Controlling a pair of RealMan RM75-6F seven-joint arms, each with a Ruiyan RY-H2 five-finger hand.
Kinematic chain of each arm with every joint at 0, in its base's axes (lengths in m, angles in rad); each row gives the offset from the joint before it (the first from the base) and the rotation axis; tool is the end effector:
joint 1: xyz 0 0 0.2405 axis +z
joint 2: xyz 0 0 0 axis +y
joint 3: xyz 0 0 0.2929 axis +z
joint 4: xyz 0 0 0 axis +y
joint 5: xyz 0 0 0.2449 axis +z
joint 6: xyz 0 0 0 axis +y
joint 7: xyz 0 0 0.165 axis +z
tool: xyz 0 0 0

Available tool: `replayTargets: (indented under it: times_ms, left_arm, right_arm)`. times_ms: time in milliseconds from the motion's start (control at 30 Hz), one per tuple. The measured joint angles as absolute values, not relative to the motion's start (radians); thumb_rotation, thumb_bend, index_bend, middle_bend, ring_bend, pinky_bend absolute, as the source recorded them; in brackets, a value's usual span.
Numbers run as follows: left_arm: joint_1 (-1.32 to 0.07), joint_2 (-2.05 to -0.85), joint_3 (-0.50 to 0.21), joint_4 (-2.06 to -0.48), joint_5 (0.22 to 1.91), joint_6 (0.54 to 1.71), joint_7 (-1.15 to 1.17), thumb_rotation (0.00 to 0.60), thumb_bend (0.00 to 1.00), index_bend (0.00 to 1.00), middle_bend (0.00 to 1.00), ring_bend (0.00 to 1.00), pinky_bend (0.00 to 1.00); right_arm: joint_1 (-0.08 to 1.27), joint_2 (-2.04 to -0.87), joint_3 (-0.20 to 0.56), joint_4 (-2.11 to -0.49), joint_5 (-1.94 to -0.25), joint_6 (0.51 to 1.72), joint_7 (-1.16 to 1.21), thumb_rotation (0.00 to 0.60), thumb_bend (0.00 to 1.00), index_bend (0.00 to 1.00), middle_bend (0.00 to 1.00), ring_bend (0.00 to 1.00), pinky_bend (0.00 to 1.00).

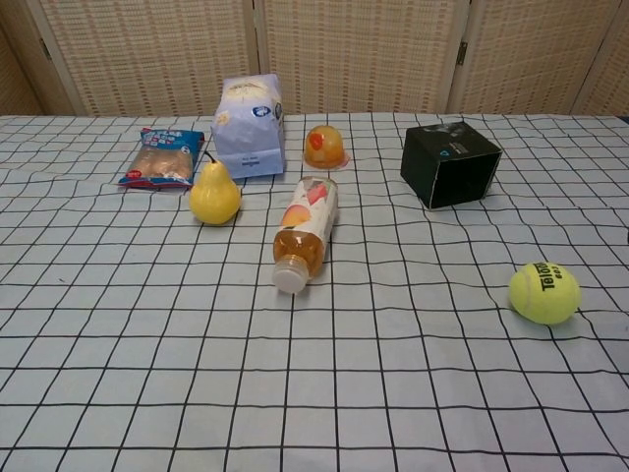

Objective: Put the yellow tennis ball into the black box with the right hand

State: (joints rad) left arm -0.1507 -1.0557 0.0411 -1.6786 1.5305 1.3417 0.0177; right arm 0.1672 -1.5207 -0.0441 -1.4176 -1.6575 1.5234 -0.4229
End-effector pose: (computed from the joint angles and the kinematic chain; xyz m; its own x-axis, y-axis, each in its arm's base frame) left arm -0.3492 0.2036 0.1225 0.4243 0.2059 0.8818 0.9055 -0.0971 -0.4130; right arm -0.2999 -0.2057 -0.0022 0.5871 0.0541 0.8077 -0.7740 -0.2546 0.5797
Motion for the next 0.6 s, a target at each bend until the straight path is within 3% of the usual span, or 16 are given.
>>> replayTargets:
  times_ms: [600]
  left_arm:
    - [-0.157,-1.059,0.039,-1.680,1.518,1.325,0.028,0.600,0.57,0.24,0.33,0.33,0.43]
  right_arm:
    - [0.223,-1.577,-0.034,-1.300,-1.585,1.321,-0.314,0.600,0.93,1.00,0.91,0.76,1.00]
